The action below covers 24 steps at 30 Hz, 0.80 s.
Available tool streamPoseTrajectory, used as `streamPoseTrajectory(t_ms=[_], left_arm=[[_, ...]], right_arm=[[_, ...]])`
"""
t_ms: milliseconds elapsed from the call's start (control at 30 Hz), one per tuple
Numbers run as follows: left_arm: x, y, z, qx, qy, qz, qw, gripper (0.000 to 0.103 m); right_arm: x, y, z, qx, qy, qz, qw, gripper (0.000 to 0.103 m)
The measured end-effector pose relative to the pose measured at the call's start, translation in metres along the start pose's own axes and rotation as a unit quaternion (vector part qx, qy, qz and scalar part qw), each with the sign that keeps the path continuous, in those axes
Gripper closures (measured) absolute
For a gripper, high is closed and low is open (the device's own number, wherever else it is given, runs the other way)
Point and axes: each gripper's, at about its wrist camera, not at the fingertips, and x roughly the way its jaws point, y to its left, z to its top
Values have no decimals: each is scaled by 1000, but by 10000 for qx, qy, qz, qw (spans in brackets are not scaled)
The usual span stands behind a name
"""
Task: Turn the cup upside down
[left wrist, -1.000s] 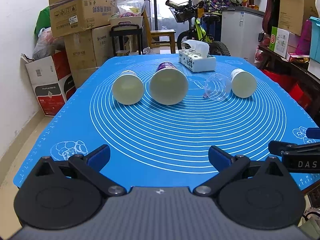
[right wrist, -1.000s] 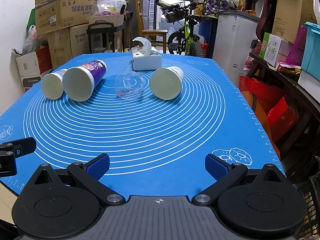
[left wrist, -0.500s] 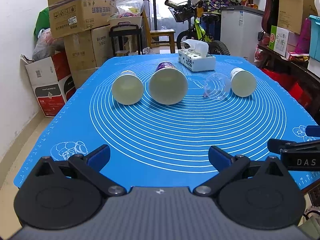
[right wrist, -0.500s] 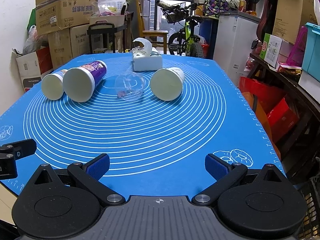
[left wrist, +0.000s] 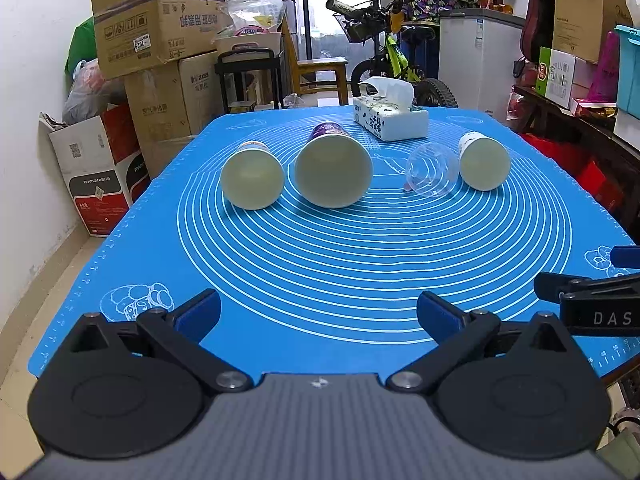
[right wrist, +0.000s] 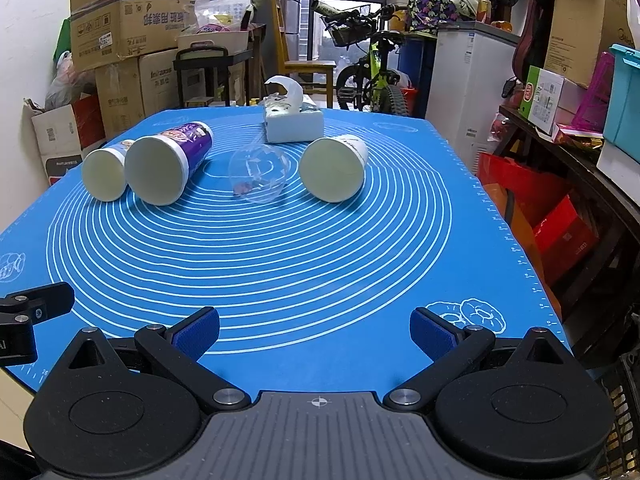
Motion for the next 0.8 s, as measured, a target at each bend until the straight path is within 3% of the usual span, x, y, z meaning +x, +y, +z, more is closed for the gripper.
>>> streamPoseTrajectory(t_ms=[800], left_arm=[[4,-2,10,28,57,66,10000,0]], right_arm=[[-1,-4,19,46,-159,30,9999,2]])
